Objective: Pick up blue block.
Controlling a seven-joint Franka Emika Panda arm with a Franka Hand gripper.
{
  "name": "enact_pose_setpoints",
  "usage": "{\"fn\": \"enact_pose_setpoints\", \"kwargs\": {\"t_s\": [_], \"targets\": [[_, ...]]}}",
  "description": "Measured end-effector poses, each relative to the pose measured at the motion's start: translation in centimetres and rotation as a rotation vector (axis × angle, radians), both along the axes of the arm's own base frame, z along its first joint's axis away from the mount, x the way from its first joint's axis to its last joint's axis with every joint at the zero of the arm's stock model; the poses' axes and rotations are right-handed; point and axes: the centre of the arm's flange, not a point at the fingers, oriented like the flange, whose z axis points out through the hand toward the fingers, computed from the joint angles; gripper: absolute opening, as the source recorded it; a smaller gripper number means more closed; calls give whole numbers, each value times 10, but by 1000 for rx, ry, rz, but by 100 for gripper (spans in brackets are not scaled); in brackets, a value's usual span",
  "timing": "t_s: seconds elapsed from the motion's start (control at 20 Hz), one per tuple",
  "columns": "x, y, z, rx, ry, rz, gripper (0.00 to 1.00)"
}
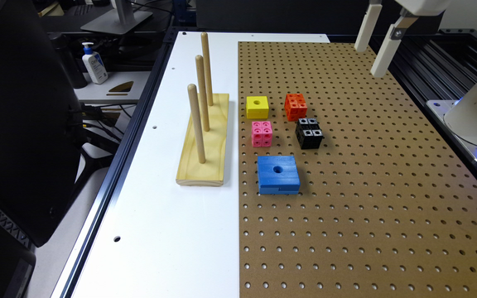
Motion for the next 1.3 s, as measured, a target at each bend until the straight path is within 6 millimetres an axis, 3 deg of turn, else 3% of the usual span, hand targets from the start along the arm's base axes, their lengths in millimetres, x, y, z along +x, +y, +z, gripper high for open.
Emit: {"fn": "enact_pose_setpoints", "kwargs": {"t_s": [0.6, 1.05, 1.3], "targets": [[1, 4, 1, -2, -4, 6, 100], [6, 21, 6, 2, -37, 11, 100], [19, 37, 10, 1, -48, 11, 100]]}}
